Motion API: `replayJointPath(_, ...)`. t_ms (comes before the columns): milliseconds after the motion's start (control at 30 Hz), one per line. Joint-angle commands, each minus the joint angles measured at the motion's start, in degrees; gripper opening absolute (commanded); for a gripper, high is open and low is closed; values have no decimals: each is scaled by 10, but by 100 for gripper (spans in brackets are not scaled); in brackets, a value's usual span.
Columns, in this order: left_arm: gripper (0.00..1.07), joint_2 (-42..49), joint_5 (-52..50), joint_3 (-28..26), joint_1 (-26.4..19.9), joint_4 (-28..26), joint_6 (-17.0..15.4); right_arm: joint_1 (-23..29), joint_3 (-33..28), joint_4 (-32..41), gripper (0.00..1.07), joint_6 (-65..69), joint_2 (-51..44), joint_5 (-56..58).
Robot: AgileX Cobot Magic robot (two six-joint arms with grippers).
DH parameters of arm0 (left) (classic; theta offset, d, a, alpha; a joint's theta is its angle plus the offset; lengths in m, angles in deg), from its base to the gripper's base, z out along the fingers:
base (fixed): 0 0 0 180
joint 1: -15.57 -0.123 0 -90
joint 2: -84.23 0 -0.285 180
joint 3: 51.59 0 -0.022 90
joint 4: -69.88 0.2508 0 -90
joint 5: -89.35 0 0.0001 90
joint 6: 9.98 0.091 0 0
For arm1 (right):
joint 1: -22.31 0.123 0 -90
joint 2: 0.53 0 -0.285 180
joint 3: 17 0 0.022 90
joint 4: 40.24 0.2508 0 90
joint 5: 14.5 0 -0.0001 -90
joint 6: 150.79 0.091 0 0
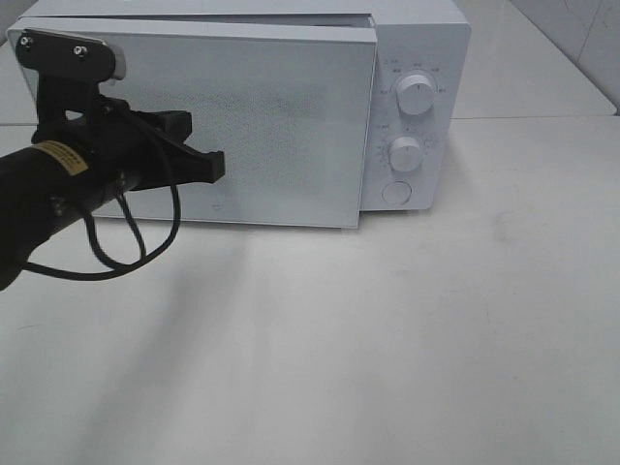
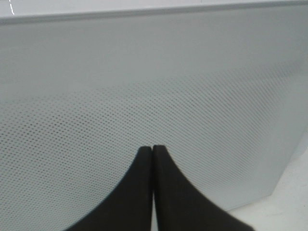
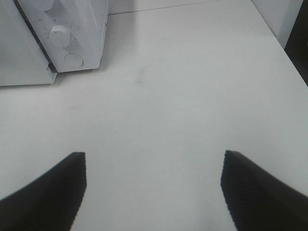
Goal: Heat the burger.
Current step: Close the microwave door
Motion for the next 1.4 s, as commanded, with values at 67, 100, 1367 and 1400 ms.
replayJointPath(67,0,-36,-6,-56,30,-68,37,-5,-1,-2,76,-6,-15,-5)
replayJointPath(100,0,-36,-6,-56,30,-68,37,-5,-1,-2,76,-6,-15,-5)
replayJointPath(1367,0,-174,97,-299,53,-176,113,-5,-1,-2,76,-6,-15,-5)
replayJointPath(1400,0,-170,100,-291,53,-176,113,-5,-1,-2,76,-6,-15,-5)
